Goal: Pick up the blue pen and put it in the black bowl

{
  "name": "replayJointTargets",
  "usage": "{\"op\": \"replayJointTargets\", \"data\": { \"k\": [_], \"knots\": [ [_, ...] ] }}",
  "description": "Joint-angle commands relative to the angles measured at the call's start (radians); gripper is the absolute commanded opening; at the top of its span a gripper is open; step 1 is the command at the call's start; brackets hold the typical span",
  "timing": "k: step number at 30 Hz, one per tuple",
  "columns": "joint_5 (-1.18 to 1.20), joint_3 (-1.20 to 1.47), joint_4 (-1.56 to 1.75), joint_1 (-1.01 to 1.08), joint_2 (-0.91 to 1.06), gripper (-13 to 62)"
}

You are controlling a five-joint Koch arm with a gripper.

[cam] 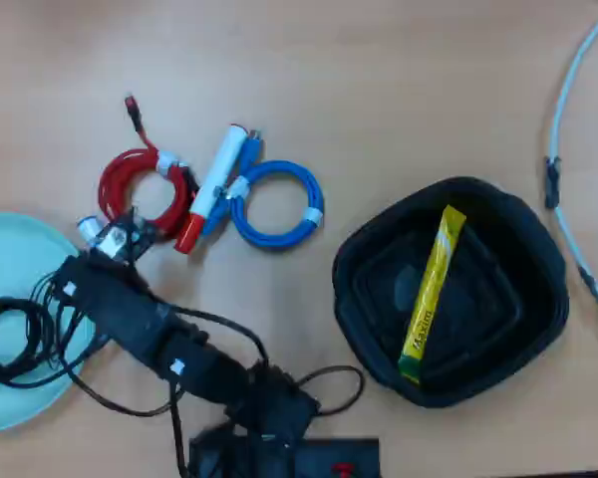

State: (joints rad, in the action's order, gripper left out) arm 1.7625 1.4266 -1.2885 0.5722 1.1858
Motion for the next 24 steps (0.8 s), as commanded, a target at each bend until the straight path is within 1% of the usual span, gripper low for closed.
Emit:
{"op": "replayJointTargets", "data": {
  "k": [1, 8, 10, 11, 12, 14, 15, 16, 17, 19, 24],
  "knots": [
    [0.029, -0.064, 0.051, -0.021, 0.009, 18.9],
    [0.018, -0.052, 0.041, -0.009, 0.005, 18.8],
    [0.02, -0.041, 0.043, -0.005, 0.003, 17.3],
    [0.023, -0.032, 0.044, -0.002, 0.003, 13.7],
    [0.029, -0.023, 0.049, 0.002, 0.003, 6.9],
    [0.037, -0.018, 0.051, 0.011, 0.003, -10.7],
    [0.04, -0.018, 0.049, 0.012, 0.003, -9.1],
    [0.048, -0.018, 0.041, 0.011, 0.005, -5.1],
    [0.052, -0.017, 0.04, 0.012, 0.005, -4.4],
    [0.041, -0.012, 0.028, 0.029, 0.005, -7.8],
    [-0.029, -0.002, -0.084, 0.054, 0.015, -8.0]
  ]
}}
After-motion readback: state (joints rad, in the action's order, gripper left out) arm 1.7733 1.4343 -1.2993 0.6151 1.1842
